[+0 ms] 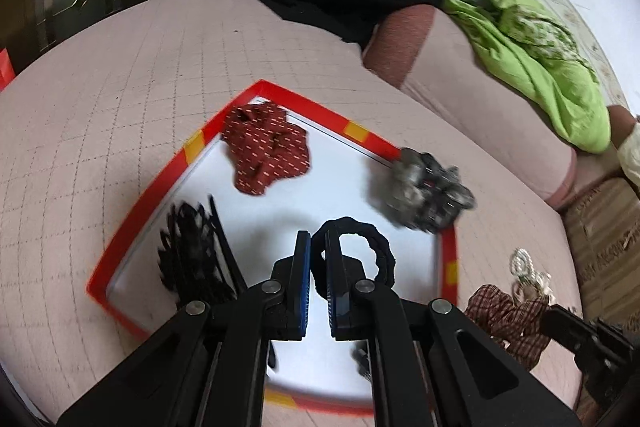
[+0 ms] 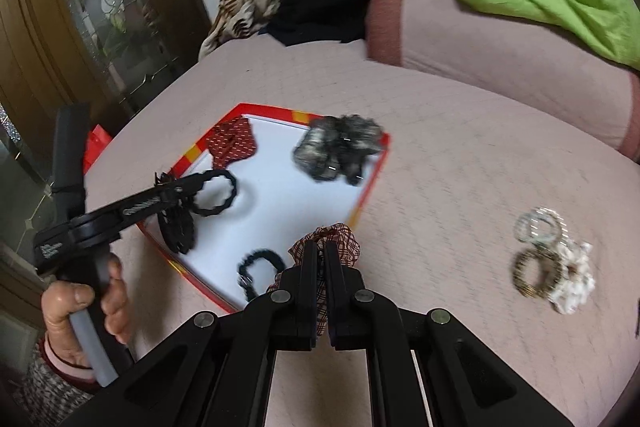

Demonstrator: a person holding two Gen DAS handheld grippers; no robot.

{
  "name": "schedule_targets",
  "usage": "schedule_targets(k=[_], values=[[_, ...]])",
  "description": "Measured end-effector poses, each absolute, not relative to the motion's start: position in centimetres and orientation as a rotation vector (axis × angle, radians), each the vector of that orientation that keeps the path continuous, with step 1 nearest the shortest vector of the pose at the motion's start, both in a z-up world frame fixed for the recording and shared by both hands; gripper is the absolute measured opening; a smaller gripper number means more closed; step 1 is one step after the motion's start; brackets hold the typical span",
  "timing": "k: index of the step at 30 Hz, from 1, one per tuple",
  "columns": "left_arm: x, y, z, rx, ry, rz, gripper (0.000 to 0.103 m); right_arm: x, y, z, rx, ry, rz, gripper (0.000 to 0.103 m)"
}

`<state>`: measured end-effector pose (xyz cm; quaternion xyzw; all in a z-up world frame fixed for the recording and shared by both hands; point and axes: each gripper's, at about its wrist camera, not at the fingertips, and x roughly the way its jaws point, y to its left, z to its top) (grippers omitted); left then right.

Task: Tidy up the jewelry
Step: 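Carry the black hair tie to the tray with left tool while right tool carries checked scrunchie there, then open both tools over the tray and move back toward the remaining pile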

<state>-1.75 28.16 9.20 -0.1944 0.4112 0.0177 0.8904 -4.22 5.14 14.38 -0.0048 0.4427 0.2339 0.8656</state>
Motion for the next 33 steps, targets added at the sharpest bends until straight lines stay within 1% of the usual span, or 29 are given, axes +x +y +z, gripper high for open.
schedule_targets(k=[8,12,16,18,19,20,21,22,23,24,28,30,33], values=[[-0.1,31.0,7.1,-0.390,0.929,0.162,0.007,-0.5,10.4,13.3,0.074,0.957,0.566,0.004],[0.0,31.4,6.9,-0.340,0.924,0.201,0.007,0.4,12.8,10.6,0.060,1.006,0.575,0.005],[0.1,31.6,6.9,-0.351,0.918,0.184,0.007,0.2,13.6,8.3,0.019,1.041,0.556,0.005],[0.0,31.6,6.9,-0.361,0.914,0.173,0.008,0.1,13.7,7.7,-0.009,1.049,0.530,0.006],[-0.1,31.5,7.0,-0.368,0.903,0.157,0.011,0.2,13.5,7.6,-0.014,1.056,0.517,0.006],[-0.1,31.4,7.0,-0.368,0.897,0.152,0.018,0.2,13.1,7.7,-0.002,1.060,0.518,0.011],[-0.2,31.4,7.1,-0.368,0.894,0.149,0.022,0.0,12.6,8.1,0.015,1.050,0.524,0.020],[-0.4,31.3,7.3,-0.378,0.887,0.133,0.027,-0.2,12.0,8.5,0.015,1.038,0.514,0.026],[-0.6,31.1,7.5,-0.387,0.872,0.112,0.029,-0.5,11.6,8.8,0.012,1.023,0.508,0.033],[-1.0,31.0,7.8,-0.390,0.856,0.096,0.030,-0.8,11.1,9.3,0.013,1.010,0.505,0.036],[-2.7,29.9,9.2,-0.360,0.779,0.072,0.043,-2.9,8.3,10.9,0.017,0.969,0.490,0.039],[-3.5,29.4,9.6,-0.342,0.753,0.072,0.044,-4.2,6.4,11.2,0.023,0.957,0.471,0.042],[-4.9,28.4,10.2,-0.317,0.729,0.064,0.044,-6.2,2.6,10.9,0.044,0.963,0.427,0.042]])
